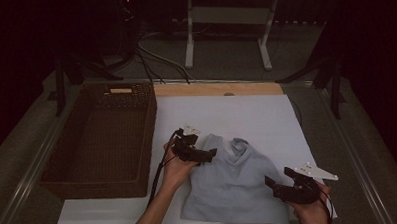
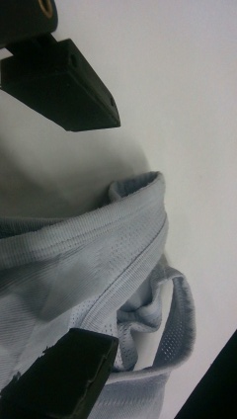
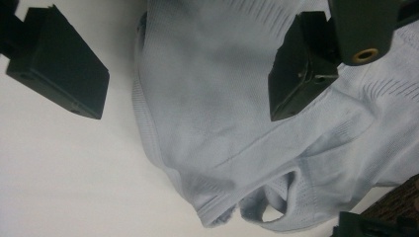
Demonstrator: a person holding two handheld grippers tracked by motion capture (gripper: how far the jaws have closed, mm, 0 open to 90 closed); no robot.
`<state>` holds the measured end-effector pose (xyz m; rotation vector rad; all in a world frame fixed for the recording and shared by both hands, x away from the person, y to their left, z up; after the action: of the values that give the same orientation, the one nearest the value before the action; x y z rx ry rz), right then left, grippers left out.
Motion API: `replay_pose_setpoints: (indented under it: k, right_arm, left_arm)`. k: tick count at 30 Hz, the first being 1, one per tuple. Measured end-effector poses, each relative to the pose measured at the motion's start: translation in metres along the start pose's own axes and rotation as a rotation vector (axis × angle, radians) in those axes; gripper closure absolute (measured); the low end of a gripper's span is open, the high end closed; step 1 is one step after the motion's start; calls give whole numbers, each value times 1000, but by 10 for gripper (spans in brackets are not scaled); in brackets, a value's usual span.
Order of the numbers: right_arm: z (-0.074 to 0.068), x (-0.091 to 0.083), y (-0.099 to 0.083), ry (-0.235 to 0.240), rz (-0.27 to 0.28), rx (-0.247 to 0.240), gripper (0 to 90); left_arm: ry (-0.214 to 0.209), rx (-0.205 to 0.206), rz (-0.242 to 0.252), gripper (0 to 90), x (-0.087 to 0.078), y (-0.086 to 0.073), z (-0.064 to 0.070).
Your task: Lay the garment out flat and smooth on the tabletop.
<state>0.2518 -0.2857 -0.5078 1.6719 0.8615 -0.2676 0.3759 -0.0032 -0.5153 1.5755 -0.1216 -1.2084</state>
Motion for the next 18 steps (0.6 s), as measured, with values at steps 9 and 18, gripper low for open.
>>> replay_pose_setpoints:
  k: [9, 18]
  right_arm:
    - [-1, -1, 0, 2, 3, -5, 164]
    - [-4, -1, 4, 8, 15, -17, 166]
  left_arm:
    - [-66, -56, -62, 145, 16, -1, -2]
    - [-69, 59, -46, 714, 10, 5, 18]
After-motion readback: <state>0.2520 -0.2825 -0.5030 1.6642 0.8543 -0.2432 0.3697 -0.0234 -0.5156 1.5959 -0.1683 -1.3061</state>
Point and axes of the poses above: each handheld gripper's, and its own axes: x roughly forward along the jaws, y roughly out of its top, z roughly to its right, the point moved 5 cm from there along x, roughly forward along the jaws, and after that the axes turned 10 degrees about x, right-handed, at the moved point
